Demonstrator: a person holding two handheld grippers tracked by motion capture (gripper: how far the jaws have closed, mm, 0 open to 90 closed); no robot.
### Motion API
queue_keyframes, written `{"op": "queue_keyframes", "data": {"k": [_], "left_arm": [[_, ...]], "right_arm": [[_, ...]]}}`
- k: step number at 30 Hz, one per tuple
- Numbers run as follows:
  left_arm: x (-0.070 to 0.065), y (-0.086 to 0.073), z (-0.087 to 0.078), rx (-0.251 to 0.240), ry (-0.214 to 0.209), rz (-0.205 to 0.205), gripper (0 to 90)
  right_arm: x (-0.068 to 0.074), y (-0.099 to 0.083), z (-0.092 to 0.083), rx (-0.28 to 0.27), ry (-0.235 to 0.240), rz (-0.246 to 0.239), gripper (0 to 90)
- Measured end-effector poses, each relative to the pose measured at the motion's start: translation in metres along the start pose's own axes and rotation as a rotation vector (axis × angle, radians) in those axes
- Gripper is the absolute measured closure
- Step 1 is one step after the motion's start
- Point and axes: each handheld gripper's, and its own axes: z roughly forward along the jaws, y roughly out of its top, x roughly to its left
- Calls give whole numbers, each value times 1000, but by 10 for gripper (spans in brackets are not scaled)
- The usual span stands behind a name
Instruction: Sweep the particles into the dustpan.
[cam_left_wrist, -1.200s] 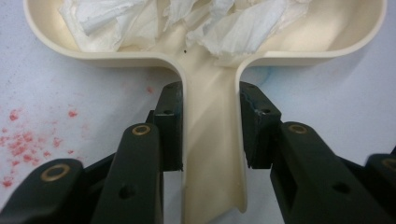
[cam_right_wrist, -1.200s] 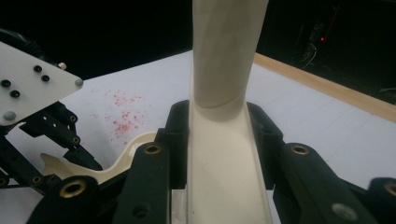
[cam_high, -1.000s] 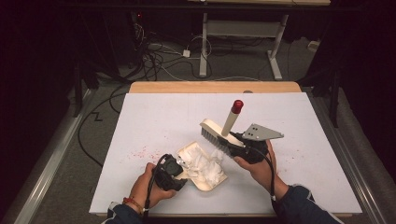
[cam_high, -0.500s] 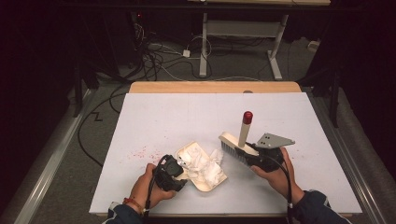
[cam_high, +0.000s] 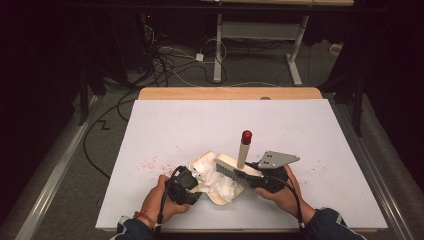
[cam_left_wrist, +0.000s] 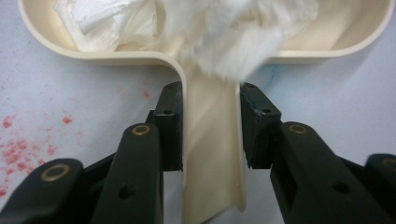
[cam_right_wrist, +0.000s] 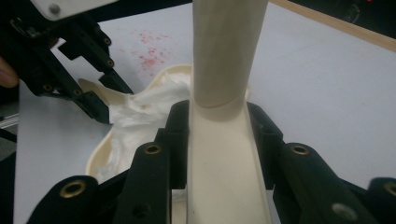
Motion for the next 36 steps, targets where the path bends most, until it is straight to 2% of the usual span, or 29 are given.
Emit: {"op": "queue_keyframes", "data": {"k": [3,19,21,25,26,28,31,33,36], "left_arm": [[1,0,0,-1,-4,0,628],[2,-1,0,-3,-11,-3,628],[2,-2,0,-5,-12,-3,628],[2,-2,0,-6,-11,-3,628],[2,-2,0,-6,-11,-3,628],[2,-2,0,-7,-10,-3,628],[2,-1,0,-16,-4,-6,628],[2,-1,1,-20,-3,-11,627],[3,-1,1,-23,-3,-12,627]], "right_arm": [[4,4,1,-18,4,-30,676],[-12,14,-32,-91,-47,14,676],[-13,14,-33,-83,-64,8,676],[-18,9,-30,-34,-126,-25,676],[-21,6,-27,-11,-136,-15,676],[-26,0,-22,22,-135,-2,676],[-30,-5,-13,43,-120,6,676],[-29,-6,-8,36,-89,17,676],[-24,-4,-3,32,-68,-8,676]]}}
